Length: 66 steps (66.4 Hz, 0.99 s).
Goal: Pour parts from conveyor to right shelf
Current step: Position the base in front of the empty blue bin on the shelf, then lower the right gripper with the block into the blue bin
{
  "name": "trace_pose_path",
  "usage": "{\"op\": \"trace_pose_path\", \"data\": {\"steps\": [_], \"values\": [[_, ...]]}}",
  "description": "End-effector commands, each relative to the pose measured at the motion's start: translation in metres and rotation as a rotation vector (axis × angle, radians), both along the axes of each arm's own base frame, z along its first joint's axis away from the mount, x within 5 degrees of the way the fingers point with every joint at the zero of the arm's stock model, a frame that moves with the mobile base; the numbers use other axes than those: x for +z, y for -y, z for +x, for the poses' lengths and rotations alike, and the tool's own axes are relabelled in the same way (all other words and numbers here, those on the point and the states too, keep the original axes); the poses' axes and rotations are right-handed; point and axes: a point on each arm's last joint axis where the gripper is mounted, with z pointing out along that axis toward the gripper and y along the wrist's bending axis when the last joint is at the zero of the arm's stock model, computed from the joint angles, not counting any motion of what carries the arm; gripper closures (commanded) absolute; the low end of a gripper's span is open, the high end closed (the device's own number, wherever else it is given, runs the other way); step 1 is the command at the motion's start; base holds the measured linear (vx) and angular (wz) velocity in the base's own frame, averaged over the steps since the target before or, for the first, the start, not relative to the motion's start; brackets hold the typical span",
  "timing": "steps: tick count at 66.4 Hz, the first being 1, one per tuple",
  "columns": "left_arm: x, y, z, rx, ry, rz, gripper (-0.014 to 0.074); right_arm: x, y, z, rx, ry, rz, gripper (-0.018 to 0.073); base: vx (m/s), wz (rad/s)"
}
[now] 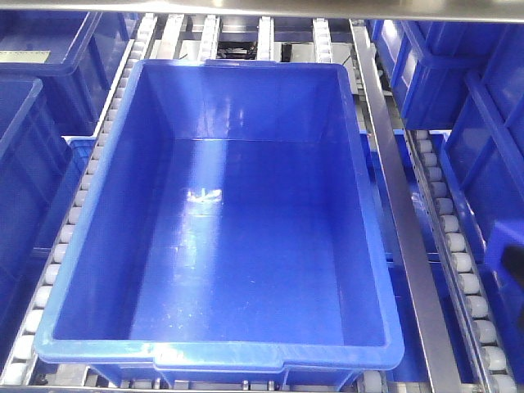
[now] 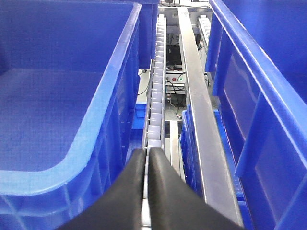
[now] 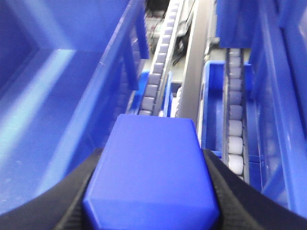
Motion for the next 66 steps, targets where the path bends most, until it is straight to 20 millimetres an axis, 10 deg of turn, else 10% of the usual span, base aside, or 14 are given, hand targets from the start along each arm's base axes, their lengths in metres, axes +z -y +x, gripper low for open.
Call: {"op": "trace_pose_path", "data": {"steps": [1, 66], "values": [[0.012, 0.000, 0.001, -0.001, 0.078, -0.012, 0.0603, 0.020, -0.005, 0.013, 0.033, 0.033, -0.005, 0.0564, 0.00, 0.00], [0.012, 0.000, 0.001, -0.001, 0.078, -0.012, 0.0603, -0.009, -0.217, 0.223, 0.447, -0.511, -0.276, 0.0564, 0.00, 0.00]]}}
